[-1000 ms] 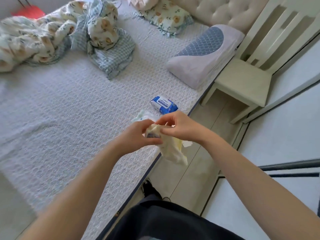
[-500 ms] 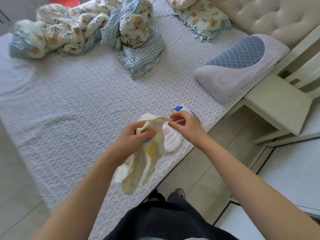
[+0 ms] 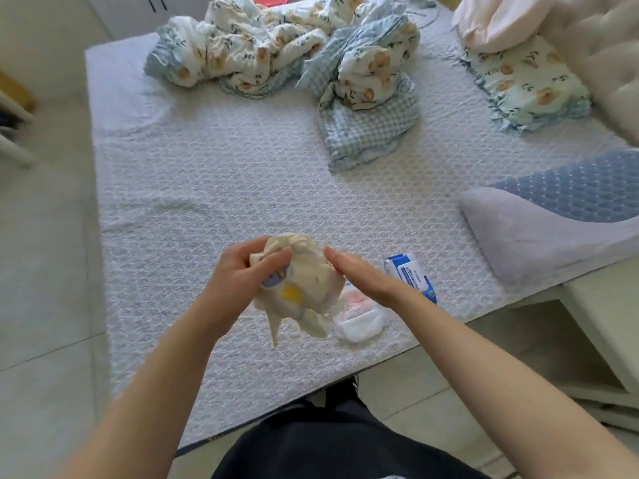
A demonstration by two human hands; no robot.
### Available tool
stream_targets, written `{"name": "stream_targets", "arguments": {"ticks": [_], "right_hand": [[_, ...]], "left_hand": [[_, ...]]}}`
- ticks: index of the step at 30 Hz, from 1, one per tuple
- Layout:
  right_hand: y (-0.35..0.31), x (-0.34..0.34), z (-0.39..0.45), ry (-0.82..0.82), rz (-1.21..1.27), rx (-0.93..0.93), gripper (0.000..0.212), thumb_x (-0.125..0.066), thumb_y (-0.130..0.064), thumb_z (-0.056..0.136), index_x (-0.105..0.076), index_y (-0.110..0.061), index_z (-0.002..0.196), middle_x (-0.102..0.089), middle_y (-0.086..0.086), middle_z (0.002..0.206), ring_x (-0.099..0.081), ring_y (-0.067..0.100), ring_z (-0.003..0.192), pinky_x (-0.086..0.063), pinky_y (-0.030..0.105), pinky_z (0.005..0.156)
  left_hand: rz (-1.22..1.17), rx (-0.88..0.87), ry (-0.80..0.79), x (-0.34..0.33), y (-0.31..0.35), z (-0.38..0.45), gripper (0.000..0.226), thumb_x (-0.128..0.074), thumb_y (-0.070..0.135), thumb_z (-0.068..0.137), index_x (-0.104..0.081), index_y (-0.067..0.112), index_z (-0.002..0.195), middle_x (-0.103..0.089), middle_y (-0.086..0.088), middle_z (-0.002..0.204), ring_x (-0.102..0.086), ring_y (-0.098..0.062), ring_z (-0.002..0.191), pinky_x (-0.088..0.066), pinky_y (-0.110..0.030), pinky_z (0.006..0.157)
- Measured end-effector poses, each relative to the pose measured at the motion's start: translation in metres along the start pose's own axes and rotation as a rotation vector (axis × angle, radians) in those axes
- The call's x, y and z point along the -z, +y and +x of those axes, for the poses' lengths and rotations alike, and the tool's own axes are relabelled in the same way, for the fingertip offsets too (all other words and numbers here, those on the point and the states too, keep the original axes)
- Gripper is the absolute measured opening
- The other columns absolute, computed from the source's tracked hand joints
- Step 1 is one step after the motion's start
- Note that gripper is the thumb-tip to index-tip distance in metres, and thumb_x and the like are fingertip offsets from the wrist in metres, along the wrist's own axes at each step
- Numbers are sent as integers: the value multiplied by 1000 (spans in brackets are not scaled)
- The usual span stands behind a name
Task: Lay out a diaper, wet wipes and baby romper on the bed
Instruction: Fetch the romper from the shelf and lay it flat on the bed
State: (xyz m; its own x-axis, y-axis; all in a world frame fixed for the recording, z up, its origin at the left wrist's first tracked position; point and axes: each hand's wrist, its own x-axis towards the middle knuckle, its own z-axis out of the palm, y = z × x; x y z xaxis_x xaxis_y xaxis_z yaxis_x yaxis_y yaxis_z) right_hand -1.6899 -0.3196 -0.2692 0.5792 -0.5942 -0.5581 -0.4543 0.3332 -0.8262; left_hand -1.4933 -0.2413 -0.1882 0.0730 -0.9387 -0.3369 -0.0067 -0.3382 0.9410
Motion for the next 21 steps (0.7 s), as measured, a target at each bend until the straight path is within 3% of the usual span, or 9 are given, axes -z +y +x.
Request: {"name": "stream_targets", "arguments": {"ticks": [2,3,5,7,10,13,15,19,21], "right_hand": [[-1,7,3,-61,-71,0,46,-43,-53,94,-69,-16,92,-67,-2,95,-59,11,86,-42,25,80],[-1,11,4,-82,-136,5,41,-49,-49,92,-65,-14,78,-59,1,78,-52,14,71,-37,25,68],[-6,19,6,-99,-285,21,38,-56,-45,90,-58,-12,70,-42,3,65,-36,16,61,-27,27,56],[-14,27,10,-32,-382,55,39,-59,-40,91,-55,-10,67,-38,1,61,-33,12,56,-25,27,53],[-35,36,16,107,-443,137,37,-62,-38,88,-65,-4,75,-50,4,67,-42,10,59,-32,29,57],[-59,37,12,-34,-618,190,22,-66,-30,85,-73,-11,92,-67,7,75,-57,15,68,-42,32,63],[-69,31,10,-28,-836,264,20,-65,-23,85,-74,-15,100,-72,4,91,-64,19,85,-46,31,72],[-82,3,3,42,-883,581,11,-65,-14,88,-72,-12,96,-58,0,91,-55,20,87,-41,27,75],[-89,-13,0,14,-882,698,11,-64,-12,88,-73,-14,94,-53,-4,89,-49,18,88,-41,26,77]], "left_hand": [[-5,-3,134,6,-4,2,29,-69,31,80,-69,3,89,-67,-16,84,-64,-26,79,-50,-43,74],[-5,2,202,10,-8,2,28,-69,30,81,-69,3,89,-67,-17,85,-65,-27,80,-51,-45,76],[-15,42,311,21,-19,2,22,-69,25,85,-70,4,91,-70,-21,91,-68,-35,85,-54,-51,80],[0,112,366,30,-33,1,20,-68,21,87,-69,2,93,-69,-24,95,-68,-40,88,-54,-55,80],[89,201,417,37,-55,-2,15,-70,18,86,-66,4,83,-68,-13,81,-67,-27,77,-55,-46,71],[187,278,496,44,-73,-6,15,-68,15,85,-61,2,83,-64,-10,78,-64,-25,75,-50,-37,62],[248,352,505,52,-83,-10,10,-67,14,83,-62,6,85,-67,-12,84,-65,-26,76,-50,-34,60],[491,566,272,60,-88,-17,11,-67,12,82,-62,10,92,-66,-13,96,-59,-21,78,-47,-31,61],[560,509,164,60,-82,-16,32,-72,14,82,-59,13,111,-62,-6,108,-59,-19,93,-48,-28,71]]}}
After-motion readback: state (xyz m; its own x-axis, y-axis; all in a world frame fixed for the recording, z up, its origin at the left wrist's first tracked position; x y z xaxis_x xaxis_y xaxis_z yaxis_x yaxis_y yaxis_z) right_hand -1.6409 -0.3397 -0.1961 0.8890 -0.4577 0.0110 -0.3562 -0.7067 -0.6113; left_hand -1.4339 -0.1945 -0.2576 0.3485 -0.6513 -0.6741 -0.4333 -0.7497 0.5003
